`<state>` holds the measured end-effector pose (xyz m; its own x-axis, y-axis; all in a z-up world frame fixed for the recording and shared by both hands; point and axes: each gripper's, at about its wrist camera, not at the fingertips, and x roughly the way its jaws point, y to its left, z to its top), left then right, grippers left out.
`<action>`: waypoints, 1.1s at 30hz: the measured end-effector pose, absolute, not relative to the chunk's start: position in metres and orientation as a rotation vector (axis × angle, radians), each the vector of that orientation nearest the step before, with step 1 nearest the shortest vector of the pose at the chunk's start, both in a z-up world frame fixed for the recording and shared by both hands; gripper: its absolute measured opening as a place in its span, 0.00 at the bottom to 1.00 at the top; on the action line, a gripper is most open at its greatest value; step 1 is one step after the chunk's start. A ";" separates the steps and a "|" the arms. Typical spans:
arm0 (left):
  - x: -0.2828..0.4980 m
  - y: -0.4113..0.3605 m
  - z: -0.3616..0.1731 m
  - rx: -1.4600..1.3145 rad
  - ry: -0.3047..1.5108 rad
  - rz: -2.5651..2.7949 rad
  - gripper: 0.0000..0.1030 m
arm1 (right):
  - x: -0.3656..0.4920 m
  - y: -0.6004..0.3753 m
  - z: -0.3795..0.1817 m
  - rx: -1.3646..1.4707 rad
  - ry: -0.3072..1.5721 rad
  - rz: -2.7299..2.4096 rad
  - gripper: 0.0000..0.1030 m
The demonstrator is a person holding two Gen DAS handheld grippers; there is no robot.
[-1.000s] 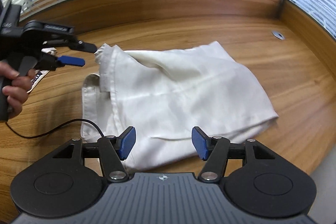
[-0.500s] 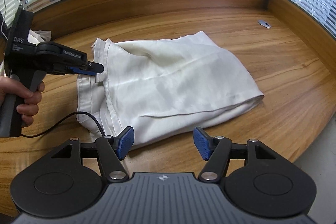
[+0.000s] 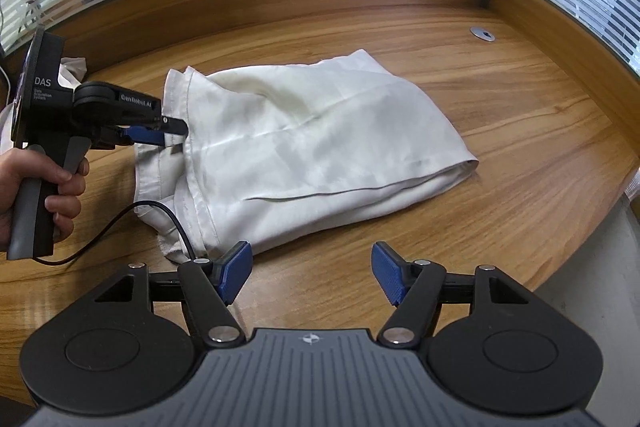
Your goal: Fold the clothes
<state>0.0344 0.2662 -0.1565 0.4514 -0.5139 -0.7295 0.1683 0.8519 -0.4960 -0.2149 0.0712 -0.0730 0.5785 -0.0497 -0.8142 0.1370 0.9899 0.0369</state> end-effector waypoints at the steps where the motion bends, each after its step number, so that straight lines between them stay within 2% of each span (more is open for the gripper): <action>1: 0.036 0.265 -0.157 -0.388 1.024 -0.438 0.20 | -0.216 0.070 -0.073 0.100 0.949 -0.112 0.70; 2: 0.036 0.264 -0.156 -0.396 1.029 -0.445 0.12 | -0.216 0.069 -0.073 0.101 0.949 -0.115 0.70; 6: 0.036 0.268 -0.150 -0.486 1.058 -0.477 0.06 | -0.218 0.066 -0.074 0.109 0.949 -0.126 0.70; 13: 0.034 0.282 -0.131 -0.674 1.107 -0.437 0.06 | -0.215 0.066 -0.077 0.122 0.950 -0.121 0.71; 24: 0.019 0.275 -0.112 -0.783 1.195 -0.414 0.06 | -0.211 0.062 -0.075 0.132 0.939 -0.119 0.71; 33: -0.004 0.274 -0.135 -0.677 1.290 -0.331 0.06 | -0.209 0.063 -0.077 0.133 0.946 -0.108 0.71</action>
<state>-0.0039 0.2737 -0.1346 0.2662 -0.5821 -0.7683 -0.1404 0.7652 -0.6284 -0.2093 0.0632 -0.0773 0.5806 -0.0338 -0.8135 0.1503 0.9864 0.0663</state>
